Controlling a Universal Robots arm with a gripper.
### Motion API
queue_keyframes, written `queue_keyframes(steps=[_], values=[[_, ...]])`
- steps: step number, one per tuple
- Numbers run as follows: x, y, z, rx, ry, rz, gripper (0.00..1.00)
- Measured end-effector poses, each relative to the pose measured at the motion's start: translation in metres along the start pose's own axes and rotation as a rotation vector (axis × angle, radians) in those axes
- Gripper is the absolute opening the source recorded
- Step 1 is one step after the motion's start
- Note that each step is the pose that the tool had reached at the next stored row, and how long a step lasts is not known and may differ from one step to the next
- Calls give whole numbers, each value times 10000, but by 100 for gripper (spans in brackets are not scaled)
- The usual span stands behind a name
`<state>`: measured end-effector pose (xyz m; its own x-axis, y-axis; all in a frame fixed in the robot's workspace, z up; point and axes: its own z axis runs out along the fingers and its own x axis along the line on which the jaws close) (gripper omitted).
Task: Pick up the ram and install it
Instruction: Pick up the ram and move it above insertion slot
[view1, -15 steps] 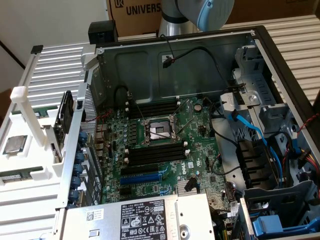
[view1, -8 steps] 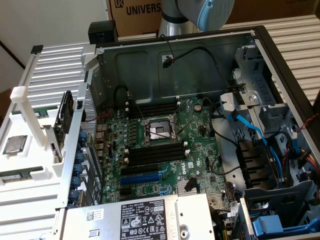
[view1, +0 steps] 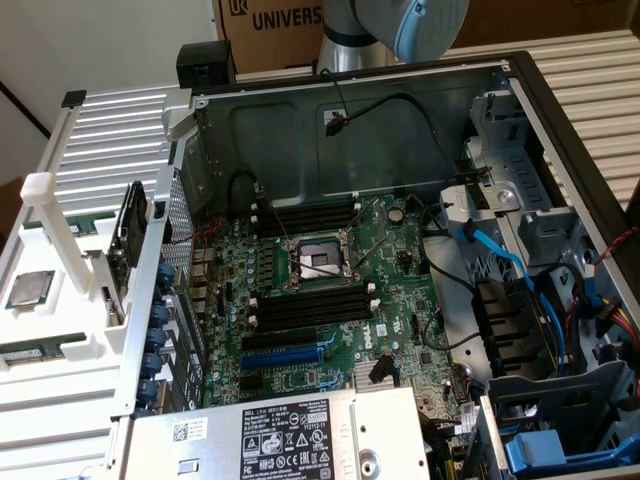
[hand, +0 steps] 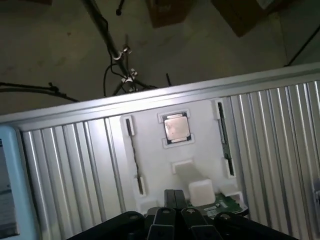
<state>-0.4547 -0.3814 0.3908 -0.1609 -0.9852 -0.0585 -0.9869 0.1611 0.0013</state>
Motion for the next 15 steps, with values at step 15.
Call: queue_keyframes(steps=[15], values=[[14,17,107,-77,148,-1557,10]])
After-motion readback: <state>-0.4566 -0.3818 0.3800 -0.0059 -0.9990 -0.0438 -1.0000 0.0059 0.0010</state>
